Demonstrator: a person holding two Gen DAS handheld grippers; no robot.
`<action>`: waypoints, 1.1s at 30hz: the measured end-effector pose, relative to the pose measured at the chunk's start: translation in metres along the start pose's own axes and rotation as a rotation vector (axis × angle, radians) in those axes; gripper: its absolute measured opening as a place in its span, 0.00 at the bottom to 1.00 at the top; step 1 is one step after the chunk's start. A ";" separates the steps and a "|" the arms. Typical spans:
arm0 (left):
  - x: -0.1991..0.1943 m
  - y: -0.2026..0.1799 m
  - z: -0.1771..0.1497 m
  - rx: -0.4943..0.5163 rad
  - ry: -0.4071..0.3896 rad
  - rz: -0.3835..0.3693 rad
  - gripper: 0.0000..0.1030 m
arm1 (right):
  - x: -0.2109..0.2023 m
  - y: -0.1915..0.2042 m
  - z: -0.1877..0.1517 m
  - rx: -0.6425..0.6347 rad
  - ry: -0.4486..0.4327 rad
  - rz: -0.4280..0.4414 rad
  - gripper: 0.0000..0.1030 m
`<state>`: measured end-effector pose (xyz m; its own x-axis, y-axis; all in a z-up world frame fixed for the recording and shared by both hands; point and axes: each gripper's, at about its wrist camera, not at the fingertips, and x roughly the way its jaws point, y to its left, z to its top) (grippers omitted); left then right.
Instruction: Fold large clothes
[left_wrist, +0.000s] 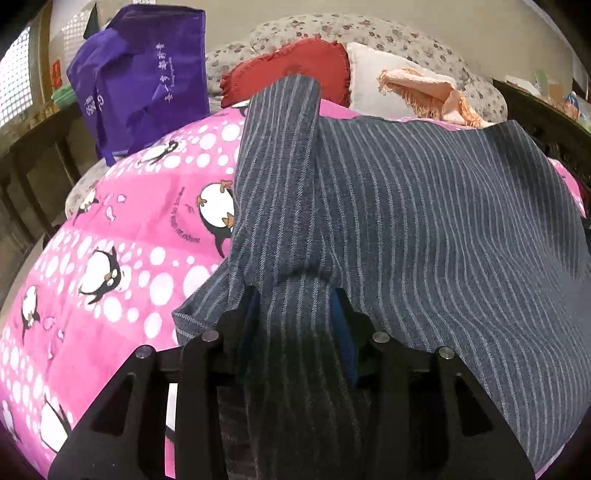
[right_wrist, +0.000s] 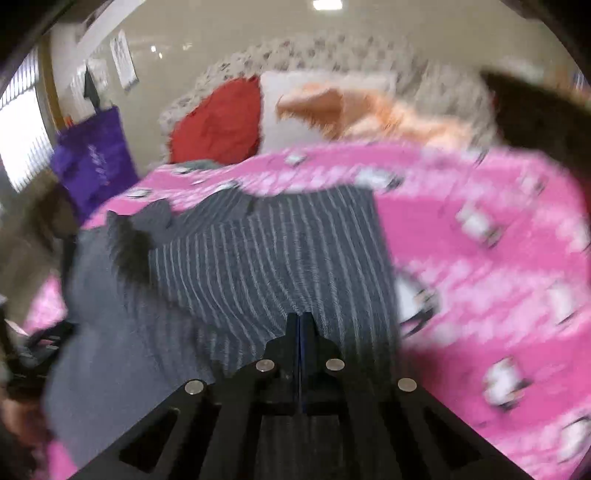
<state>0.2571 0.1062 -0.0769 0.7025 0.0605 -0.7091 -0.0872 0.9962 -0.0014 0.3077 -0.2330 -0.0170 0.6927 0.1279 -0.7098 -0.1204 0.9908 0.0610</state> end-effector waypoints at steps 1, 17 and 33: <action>0.000 0.001 -0.001 -0.003 0.000 -0.003 0.40 | -0.004 -0.006 0.003 0.014 -0.018 -0.070 0.00; -0.061 0.034 0.011 -0.077 0.024 -0.103 0.43 | -0.110 -0.056 -0.047 0.220 -0.050 0.154 0.14; -0.110 0.059 -0.098 -0.232 0.147 -0.161 0.78 | -0.103 -0.072 -0.202 0.626 0.063 0.438 0.36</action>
<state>0.1052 0.1526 -0.0684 0.6120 -0.1238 -0.7811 -0.1537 0.9502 -0.2711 0.1010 -0.3266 -0.0899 0.6303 0.5303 -0.5669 0.0641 0.6922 0.7188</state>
